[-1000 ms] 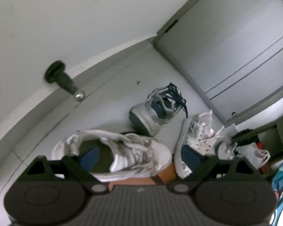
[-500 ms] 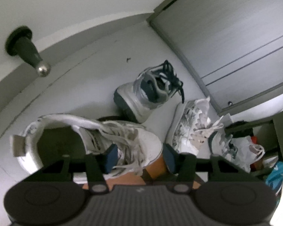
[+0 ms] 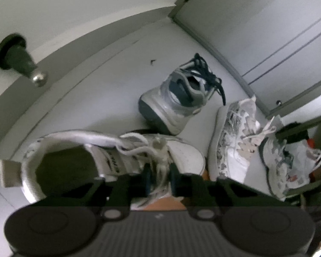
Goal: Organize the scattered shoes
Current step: 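Close the left tool on the white sneaker's laces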
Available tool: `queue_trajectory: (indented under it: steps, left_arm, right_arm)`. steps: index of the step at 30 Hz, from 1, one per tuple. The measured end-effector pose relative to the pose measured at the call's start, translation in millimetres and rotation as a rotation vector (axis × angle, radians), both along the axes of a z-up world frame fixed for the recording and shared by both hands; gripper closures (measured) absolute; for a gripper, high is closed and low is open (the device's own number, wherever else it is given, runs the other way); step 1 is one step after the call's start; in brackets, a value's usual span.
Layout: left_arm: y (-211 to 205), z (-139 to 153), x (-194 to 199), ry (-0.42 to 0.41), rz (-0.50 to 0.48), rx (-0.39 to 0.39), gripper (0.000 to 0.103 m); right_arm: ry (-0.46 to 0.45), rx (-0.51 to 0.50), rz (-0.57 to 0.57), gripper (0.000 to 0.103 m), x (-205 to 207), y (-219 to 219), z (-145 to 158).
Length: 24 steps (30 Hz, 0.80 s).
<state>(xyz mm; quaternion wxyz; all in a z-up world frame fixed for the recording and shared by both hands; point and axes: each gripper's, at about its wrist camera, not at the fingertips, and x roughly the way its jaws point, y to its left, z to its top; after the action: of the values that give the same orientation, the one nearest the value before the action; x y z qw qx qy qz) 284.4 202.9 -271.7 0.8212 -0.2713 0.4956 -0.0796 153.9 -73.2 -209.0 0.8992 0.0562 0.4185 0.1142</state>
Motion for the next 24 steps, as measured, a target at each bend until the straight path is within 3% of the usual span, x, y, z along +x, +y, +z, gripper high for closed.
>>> queue_trajectory:
  steps: [10, 24]
  left_arm:
    - [36, 6, -10, -0.001, 0.084, -0.112, 0.092]
    - [47, -9, -10, 0.024, 0.152, -0.27, 0.092]
  right_arm:
    - [-0.001, 0.004, -0.003, 0.007, -4, 1, 1]
    - [-0.009, 0.009, 0.002, 0.007, -7, -1, 3]
